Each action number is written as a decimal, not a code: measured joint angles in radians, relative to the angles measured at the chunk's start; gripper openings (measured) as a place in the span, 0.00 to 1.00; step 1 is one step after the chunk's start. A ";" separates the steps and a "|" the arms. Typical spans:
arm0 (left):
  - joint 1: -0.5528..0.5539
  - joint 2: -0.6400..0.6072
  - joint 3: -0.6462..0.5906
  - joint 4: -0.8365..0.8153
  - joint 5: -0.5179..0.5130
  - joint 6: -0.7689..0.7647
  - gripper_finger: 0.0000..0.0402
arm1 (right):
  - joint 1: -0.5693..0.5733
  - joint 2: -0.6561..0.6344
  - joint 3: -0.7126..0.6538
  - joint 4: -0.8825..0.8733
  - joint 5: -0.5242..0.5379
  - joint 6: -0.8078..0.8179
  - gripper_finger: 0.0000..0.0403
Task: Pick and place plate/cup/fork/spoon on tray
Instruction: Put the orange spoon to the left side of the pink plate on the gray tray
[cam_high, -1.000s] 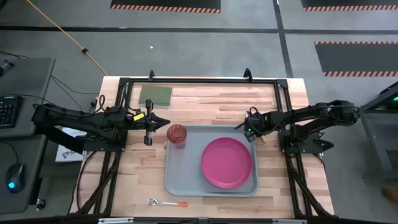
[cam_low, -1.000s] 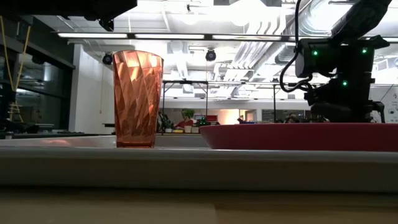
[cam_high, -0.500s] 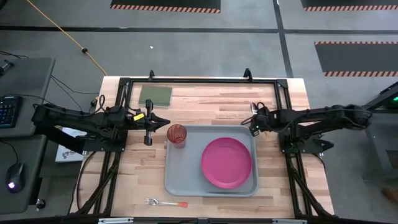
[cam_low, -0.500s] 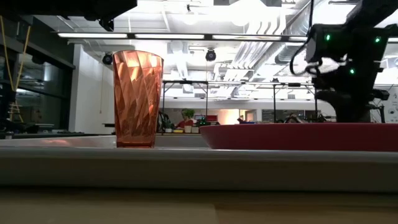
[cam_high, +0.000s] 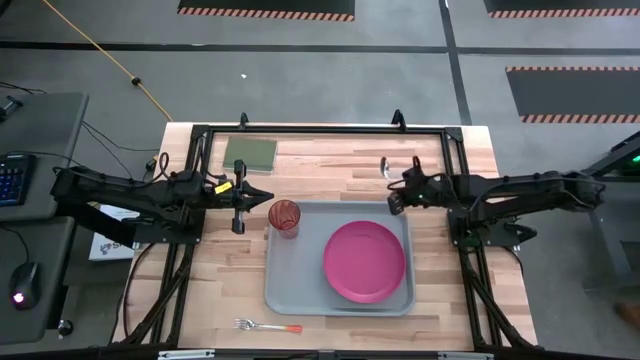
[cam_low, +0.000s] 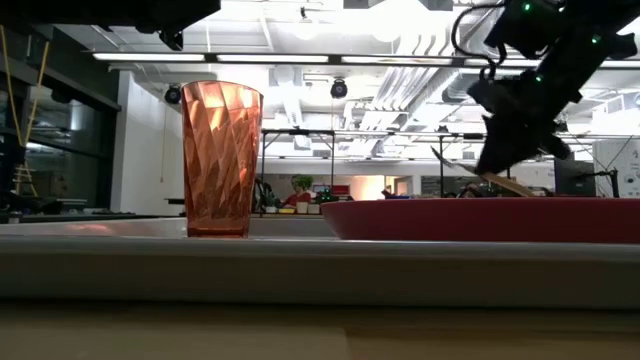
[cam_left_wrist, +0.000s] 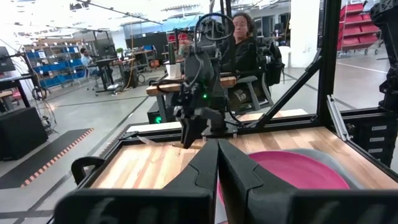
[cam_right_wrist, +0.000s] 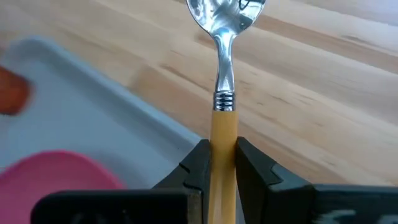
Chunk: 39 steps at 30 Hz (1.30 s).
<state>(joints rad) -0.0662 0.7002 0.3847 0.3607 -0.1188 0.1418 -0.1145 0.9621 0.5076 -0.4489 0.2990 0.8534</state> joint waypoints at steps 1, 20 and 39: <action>0.000 0.000 0.000 0.000 0.000 0.000 0.01 | 0.007 0.000 0.000 0.027 -0.012 -0.003 0.10; 0.000 0.000 0.000 -0.001 0.000 0.000 0.01 | 0.351 0.272 0.002 0.628 -0.016 0.117 0.10; 0.000 0.110 -0.001 0.109 0.034 -0.034 0.01 | 0.389 0.445 0.263 0.786 0.075 -0.292 0.10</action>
<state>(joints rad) -0.0662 0.8106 0.3840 0.4700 -0.0849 0.1080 0.2749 1.4073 0.7701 0.3370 0.3742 0.5618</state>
